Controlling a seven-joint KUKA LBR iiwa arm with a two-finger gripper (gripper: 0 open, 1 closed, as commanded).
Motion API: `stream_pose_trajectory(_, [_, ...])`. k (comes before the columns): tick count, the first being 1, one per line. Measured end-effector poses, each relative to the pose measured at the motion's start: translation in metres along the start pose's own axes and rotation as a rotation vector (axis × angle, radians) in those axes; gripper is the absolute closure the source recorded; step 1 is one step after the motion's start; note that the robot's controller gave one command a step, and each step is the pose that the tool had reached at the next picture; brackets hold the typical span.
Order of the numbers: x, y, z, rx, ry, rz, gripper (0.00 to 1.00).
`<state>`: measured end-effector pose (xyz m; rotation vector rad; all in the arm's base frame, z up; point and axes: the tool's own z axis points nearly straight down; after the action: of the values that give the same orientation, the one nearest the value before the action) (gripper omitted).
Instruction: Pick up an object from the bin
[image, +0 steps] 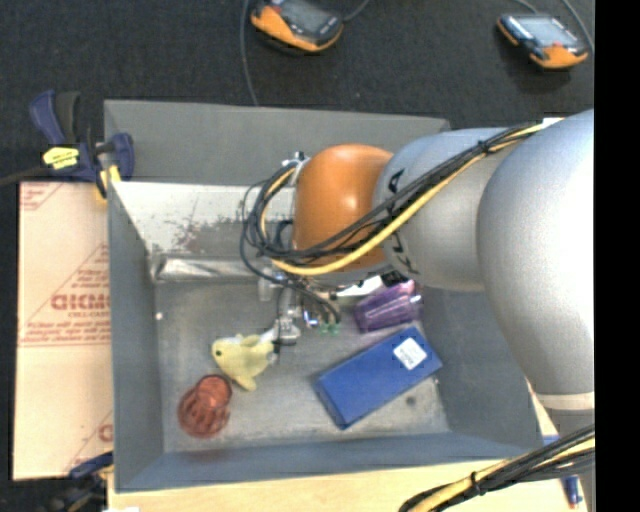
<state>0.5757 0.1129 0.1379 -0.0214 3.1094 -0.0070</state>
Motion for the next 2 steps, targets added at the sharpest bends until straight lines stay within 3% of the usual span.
stream_pose_trajectory(1, [-0.003,0.017,0.018,0.006,-0.003,-0.072,0.00])
stream_pose_trajectory(2, [0.040,0.021,0.058,0.001,-0.009,-0.141,0.00])
